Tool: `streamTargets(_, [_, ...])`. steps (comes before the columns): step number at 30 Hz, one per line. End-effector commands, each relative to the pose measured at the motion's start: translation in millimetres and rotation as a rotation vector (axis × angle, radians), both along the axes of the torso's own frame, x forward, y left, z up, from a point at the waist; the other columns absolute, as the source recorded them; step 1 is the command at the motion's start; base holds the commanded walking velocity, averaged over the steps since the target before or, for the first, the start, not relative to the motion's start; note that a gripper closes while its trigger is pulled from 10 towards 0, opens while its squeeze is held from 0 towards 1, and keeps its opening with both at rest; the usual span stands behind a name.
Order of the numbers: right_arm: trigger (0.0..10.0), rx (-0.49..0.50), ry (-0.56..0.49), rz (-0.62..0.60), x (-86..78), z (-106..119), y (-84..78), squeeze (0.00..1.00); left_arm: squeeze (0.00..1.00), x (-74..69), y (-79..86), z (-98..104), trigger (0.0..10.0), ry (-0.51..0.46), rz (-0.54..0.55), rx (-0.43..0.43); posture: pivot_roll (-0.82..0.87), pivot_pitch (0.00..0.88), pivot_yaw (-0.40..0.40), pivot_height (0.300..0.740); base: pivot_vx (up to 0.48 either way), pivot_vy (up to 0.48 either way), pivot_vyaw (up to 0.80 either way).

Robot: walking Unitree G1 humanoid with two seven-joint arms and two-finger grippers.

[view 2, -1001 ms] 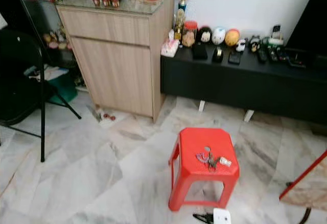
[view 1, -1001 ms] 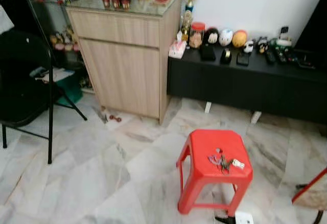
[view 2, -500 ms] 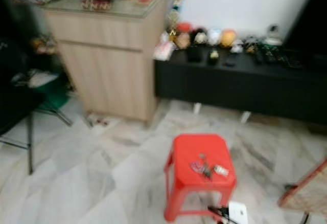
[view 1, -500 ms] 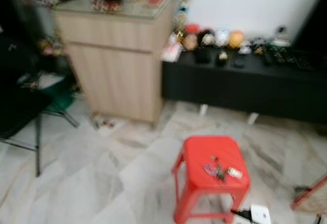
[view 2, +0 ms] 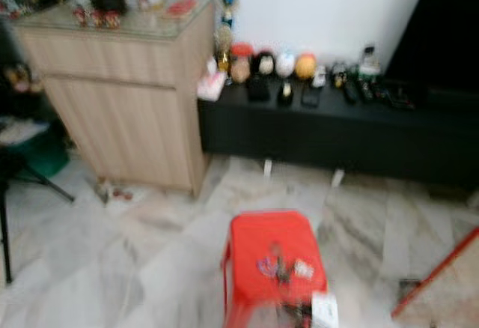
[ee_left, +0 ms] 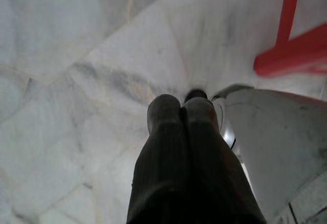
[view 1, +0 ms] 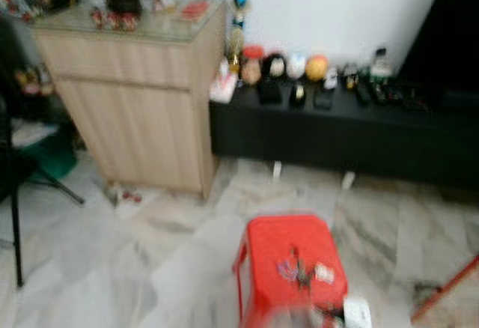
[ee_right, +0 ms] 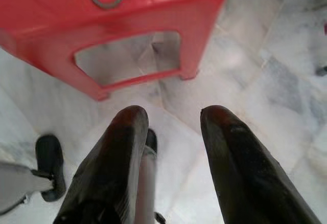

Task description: Hang keys on a hook

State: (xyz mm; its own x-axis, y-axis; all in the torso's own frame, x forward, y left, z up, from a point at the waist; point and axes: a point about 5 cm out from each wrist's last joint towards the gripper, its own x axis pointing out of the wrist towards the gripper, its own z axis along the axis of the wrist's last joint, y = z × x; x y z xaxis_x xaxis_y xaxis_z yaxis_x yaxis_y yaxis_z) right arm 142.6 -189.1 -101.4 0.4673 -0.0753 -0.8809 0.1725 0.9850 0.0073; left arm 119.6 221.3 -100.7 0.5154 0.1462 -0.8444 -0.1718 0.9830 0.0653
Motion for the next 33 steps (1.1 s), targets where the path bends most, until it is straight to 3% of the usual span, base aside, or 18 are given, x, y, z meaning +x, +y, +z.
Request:
streamTargets(1, [10.0, 0.013, -0.044, 0.034, 13.1, 4, 11.2, 0.0, 0.0, -7.3, -5.5, -4, 10.0, 0.029, -0.008, -0.022, 0.19, 0.0, -0.065, 0.74, 0.274, 0.0, 0.0])
streamTargets(9, [10.0, -0.056, -0.048, 0.037, -4.1, 8, -43.9, 0.0, 0.0, -7.8, -5.5, -4, 10.0, 0.031, -0.009, -0.022, 0.19, 0.0, -0.065, 0.74, 0.274, 0.0, 0.33])
streamTargets(18, [10.0, -0.063, -0.047, -0.012, -10.2, 9, -56.5, 0.0, 0.0, -8.2, -5.6, -4, 10.0, 0.041, -0.029, -0.021, 0.19, 0.0, -0.063, 0.74, 0.091, 0.0, 0.15])
streamTargets(26, [10.0, -0.053, -0.152, -0.08, 15.3, 18, -50.2, 0.0, 0.0, -8.4, -5.3, -4, 10.0, 0.041, -0.026, -0.024, 0.2, 0.0, -0.061, 0.74, 0.0, 0.0, 0.0])
streamTargets(28, [10.0, -0.047, -0.211, -0.079, 30.1, 24, -46.1, 0.0, 0.0, -8.5, -5.0, -4, 10.0, 0.041, -0.026, -0.022, 0.2, 0.0, -0.059, 0.74, 0.0, 0.0, 0.0])
streamTargets(29, [10.0, -0.052, -0.263, -0.061, 46.0, 31, -40.4, 0.0, 0.0, -8.7, -4.6, -4, 10.0, 0.041, -0.027, -0.02, 0.19, 0.0, -0.057, 0.74, 0.0, 0.0, 0.0])
streamTargets(33, [10.0, -0.046, -0.341, -0.067, 64.3, 40, -36.4, 0.0, 0.0, -8.7, -4.2, -4, 10.0, 0.041, -0.029, -0.016, 0.19, 0.0, -0.055, 0.74, 0.0, 0.0, 0.0])
